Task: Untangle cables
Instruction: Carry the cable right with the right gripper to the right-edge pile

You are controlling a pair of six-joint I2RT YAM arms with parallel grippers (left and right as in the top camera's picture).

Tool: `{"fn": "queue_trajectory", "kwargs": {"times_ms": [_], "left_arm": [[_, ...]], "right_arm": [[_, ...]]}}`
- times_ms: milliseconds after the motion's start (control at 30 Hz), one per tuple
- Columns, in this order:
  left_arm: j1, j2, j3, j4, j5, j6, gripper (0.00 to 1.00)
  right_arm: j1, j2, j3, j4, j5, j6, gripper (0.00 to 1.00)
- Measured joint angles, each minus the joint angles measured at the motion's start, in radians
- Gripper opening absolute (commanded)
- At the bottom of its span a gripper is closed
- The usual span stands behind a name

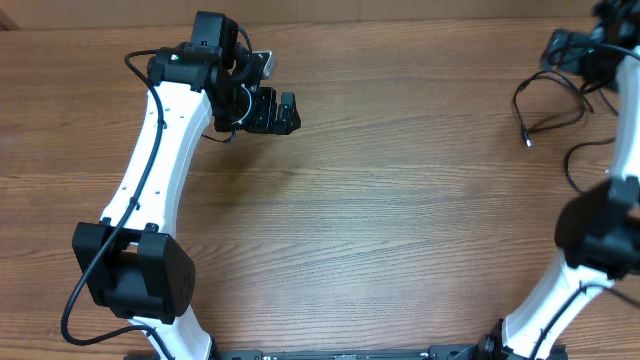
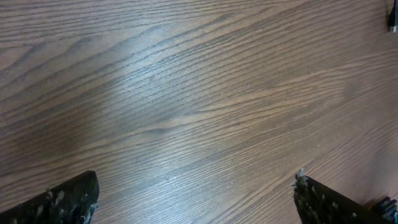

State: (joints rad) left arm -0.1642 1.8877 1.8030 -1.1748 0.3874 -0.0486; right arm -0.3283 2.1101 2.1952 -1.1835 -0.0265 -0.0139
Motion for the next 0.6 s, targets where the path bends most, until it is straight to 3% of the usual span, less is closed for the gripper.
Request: {"fn": "queue_trajectory", "kwargs": {"times_ms": [400,600], "left_arm": [[0.000,0.000,0.000,0.000,0.000,0.000,1.00],[0.000,0.000,0.000,0.000,0.000,0.000,1.00]], "right_arm": [[0.092,-0.392,0.035,-0.145,-0.060,0.041,1.00],[0.178,-0.431,0.036,-0.310,-0.087,0.045,1.00]]}}
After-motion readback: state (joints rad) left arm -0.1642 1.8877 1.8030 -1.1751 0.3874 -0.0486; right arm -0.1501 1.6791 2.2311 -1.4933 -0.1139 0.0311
